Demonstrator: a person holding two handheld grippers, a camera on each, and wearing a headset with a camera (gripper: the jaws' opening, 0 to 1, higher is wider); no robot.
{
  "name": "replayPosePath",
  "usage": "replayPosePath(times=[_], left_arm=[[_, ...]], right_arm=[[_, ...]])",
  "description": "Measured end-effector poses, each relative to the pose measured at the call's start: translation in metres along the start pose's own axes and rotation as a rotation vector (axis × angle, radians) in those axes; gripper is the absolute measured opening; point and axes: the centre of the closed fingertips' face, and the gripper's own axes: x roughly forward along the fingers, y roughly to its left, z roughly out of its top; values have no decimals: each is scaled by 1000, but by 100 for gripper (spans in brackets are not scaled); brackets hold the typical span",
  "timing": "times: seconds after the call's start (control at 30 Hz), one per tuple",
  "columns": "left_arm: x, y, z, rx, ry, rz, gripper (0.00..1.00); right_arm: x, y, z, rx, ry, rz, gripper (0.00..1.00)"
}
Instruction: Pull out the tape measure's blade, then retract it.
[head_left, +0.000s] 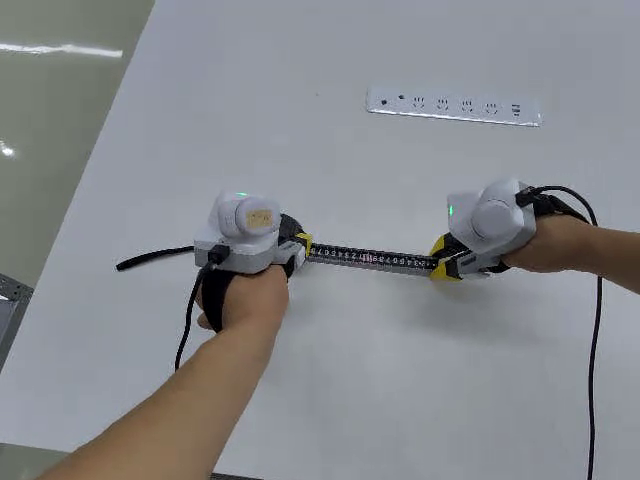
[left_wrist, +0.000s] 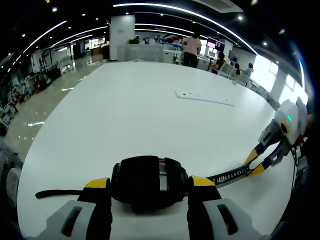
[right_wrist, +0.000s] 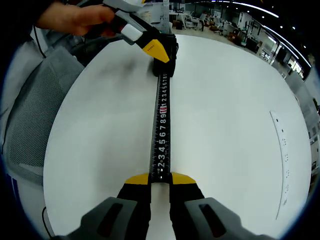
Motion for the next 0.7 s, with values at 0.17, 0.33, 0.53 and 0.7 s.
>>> replayPosePath(times=[0.17,0.33,0.53,0.7], left_arm=[[2,1,0,0,2,-1,57],[3,1,-1,-1,2,-1,57],[5,2,-1,1,1,-4,57],[5,2,-1,2,2,-4,57]], right_arm=[[2,-1,6,-4,-6,2,12],[3,-1,9,-6,-11,2,12],[7,-2,12,-12,-16,3,12],[9,-2,17,-17,-21,3,12]])
